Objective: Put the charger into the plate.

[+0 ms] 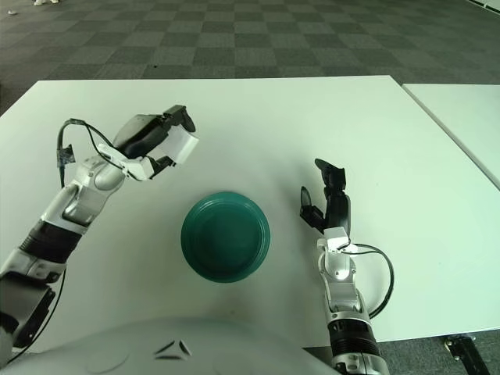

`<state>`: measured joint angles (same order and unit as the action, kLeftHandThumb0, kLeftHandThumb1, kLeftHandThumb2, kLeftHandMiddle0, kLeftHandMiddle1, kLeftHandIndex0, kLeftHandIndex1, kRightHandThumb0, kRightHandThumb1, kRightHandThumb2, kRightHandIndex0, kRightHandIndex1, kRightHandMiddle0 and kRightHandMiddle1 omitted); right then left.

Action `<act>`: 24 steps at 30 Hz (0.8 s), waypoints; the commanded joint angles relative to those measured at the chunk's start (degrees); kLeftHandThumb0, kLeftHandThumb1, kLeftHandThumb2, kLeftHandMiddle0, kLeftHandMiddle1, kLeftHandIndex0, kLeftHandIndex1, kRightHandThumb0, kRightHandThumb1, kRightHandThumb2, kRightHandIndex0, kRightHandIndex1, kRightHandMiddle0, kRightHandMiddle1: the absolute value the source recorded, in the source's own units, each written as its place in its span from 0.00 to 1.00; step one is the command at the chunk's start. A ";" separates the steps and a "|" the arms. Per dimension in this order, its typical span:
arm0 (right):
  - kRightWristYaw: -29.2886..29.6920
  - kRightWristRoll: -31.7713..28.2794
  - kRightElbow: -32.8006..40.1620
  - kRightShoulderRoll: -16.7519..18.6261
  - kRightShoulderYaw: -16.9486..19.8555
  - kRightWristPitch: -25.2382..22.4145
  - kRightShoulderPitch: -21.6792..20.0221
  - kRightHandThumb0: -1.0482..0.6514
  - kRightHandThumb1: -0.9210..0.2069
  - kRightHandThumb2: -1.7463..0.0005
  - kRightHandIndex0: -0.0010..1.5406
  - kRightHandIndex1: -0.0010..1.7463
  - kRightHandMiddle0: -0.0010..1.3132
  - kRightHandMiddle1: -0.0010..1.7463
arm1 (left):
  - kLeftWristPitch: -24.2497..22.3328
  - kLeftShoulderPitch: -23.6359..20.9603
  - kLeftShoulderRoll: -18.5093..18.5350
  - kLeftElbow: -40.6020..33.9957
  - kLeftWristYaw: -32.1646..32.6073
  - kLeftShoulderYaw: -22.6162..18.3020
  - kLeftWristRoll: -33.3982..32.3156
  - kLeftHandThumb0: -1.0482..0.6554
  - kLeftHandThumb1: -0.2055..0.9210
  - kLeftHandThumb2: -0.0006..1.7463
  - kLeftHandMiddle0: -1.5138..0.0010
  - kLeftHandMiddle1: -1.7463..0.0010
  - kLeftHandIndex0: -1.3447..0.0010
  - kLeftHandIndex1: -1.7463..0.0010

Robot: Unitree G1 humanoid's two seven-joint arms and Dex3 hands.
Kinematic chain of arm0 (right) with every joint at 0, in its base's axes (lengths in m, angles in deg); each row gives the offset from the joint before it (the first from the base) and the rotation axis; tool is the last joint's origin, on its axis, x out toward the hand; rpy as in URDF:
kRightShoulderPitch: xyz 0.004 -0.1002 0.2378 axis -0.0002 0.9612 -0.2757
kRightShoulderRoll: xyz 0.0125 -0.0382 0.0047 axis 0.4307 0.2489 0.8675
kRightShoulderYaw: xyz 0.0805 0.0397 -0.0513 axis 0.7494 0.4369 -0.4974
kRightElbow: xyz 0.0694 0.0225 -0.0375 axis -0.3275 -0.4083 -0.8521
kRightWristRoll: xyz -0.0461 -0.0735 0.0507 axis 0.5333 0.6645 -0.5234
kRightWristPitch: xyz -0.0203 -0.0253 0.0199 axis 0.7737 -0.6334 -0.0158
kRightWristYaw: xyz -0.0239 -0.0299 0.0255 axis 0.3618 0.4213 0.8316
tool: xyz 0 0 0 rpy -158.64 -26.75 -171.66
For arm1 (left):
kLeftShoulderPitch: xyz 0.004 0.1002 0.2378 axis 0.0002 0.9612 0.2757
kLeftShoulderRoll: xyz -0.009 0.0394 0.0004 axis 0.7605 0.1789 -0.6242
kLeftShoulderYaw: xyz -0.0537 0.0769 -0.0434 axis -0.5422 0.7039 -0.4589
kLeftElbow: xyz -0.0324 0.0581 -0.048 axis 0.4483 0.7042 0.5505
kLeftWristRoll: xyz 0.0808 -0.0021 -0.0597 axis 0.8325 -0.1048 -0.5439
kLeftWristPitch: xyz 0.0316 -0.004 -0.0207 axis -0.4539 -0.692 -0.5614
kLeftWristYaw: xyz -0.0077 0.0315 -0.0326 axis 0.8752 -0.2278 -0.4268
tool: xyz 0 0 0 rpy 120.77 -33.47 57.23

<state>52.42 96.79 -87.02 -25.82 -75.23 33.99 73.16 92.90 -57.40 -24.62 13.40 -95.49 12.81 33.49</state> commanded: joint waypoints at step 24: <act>2.12 3.13 -6.05 3.06 -2.36 0.90 6.27 0.16 0.00 0.63 0.18 0.00 0.00 0.54 | 2.03 5.83 -1.58 -9.10 -15.74 7.38 -0.58 0.61 0.23 0.93 0.47 0.01 0.56 0.00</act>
<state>53.88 98.25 -87.02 -25.70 -75.81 34.14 73.18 94.97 -52.39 -26.42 5.78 -109.57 19.45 33.31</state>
